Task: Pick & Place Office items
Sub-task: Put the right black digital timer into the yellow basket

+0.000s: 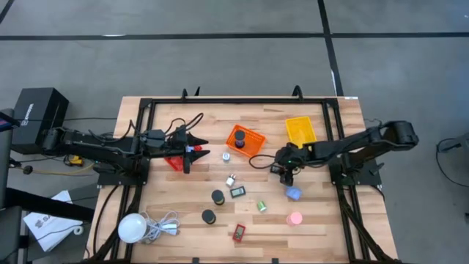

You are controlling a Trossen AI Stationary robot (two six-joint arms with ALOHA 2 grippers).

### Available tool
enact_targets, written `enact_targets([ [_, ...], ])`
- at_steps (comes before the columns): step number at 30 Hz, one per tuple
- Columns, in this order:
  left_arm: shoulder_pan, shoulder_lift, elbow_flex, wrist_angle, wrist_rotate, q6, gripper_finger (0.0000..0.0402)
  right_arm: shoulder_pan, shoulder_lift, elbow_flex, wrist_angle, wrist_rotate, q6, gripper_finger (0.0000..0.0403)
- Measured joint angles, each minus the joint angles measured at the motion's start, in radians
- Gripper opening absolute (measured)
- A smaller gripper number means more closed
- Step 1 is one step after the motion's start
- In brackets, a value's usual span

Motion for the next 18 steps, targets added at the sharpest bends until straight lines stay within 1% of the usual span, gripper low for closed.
enact_targets([
  [8,0.000,0.000,0.000,0.040,0.000,0.000,0.0191,-0.007,0.054,0.002,0.015,-0.002,-0.008,0.0243],
  [18,0.000,0.000,0.000,0.046,0.000,0.000,0.0191,-0.007,0.057,0.002,0.016,-0.003,-0.032,0.0243],
])
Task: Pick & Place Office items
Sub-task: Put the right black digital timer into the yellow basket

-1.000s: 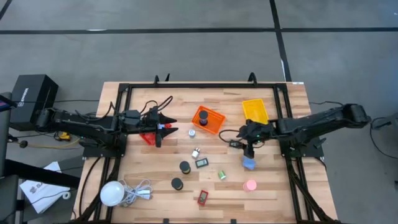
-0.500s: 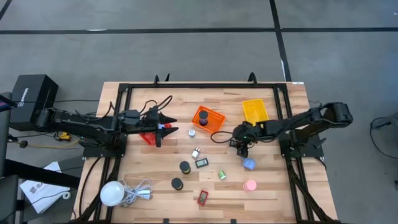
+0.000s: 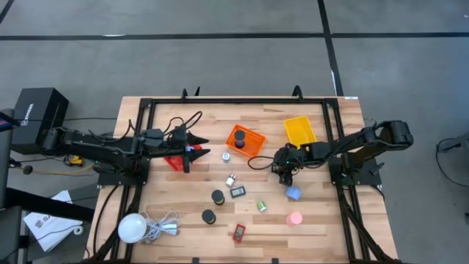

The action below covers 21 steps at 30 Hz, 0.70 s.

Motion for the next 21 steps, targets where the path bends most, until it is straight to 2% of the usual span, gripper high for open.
enact_targets([
  [10,0.000,0.000,0.000,0.006,0.000,0.000,0.0191,0.001,0.001,0.000,0.003,-0.005,-0.099,0.0232],
  [21,0.000,0.000,0.000,0.013,0.000,0.000,0.0191,0.005,-0.003,0.001,0.002,-0.005,-0.110,0.0131],
])
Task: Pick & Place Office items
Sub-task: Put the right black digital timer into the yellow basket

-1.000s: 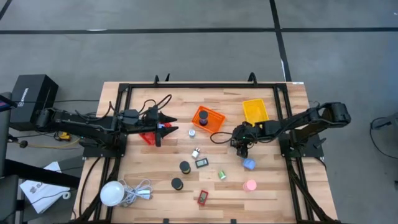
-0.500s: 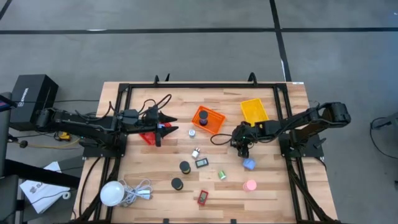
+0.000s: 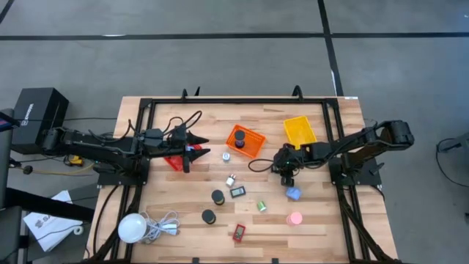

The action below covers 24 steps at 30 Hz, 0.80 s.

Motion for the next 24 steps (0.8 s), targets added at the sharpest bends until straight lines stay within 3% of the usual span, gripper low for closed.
enact_targets([
  [8,0.000,0.000,0.000,0.001,0.000,0.000,0.0191,-0.002,0.004,0.095,-0.067,0.010,-0.052,0.0151],
  [14,0.000,0.000,0.000,0.002,0.000,0.000,0.0191,-0.026,-0.003,0.240,-0.318,0.020,-0.116,0.0123],
  [20,0.000,0.000,0.000,0.006,0.000,0.000,0.0191,-0.063,-0.096,0.351,-0.604,0.182,-0.179,0.0137],
  [24,0.000,0.000,0.000,0.007,0.000,0.000,0.0191,-0.128,-0.208,0.349,-0.719,0.263,-0.167,0.0145],
])
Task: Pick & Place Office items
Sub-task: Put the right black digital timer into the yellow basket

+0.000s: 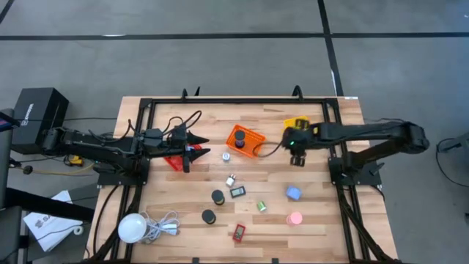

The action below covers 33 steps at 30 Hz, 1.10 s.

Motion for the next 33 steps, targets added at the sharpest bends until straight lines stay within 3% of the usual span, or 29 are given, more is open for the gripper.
enact_targets([
  [6,0.000,0.000,0.000,0.002,0.000,0.000,0.0191,-0.177,-0.116,-0.090,0.056,0.002,-0.034,0.0126],
  [11,0.000,0.000,0.000,0.009,0.000,-0.002,0.0191,-0.328,-0.108,-0.114,0.089,-0.019,-0.055,0.0143],
  [15,0.000,0.000,0.000,0.010,0.000,-0.002,0.0191,-0.422,-0.045,-0.115,0.117,-0.035,-0.059,0.0140],
  [20,0.000,0.000,0.000,0.016,0.000,-0.002,0.0191,-0.504,0.066,-0.115,0.205,-0.131,-0.059,0.0129],
  [27,0.000,0.000,0.000,0.015,0.000,-0.002,0.0191,-0.549,0.199,-0.115,0.242,-0.211,-0.059,0.0154],
  [33,0.000,0.000,0.000,0.015,0.000,-0.002,0.0191,-0.560,0.257,-0.115,0.270,-0.209,-0.051,0.0144],
])
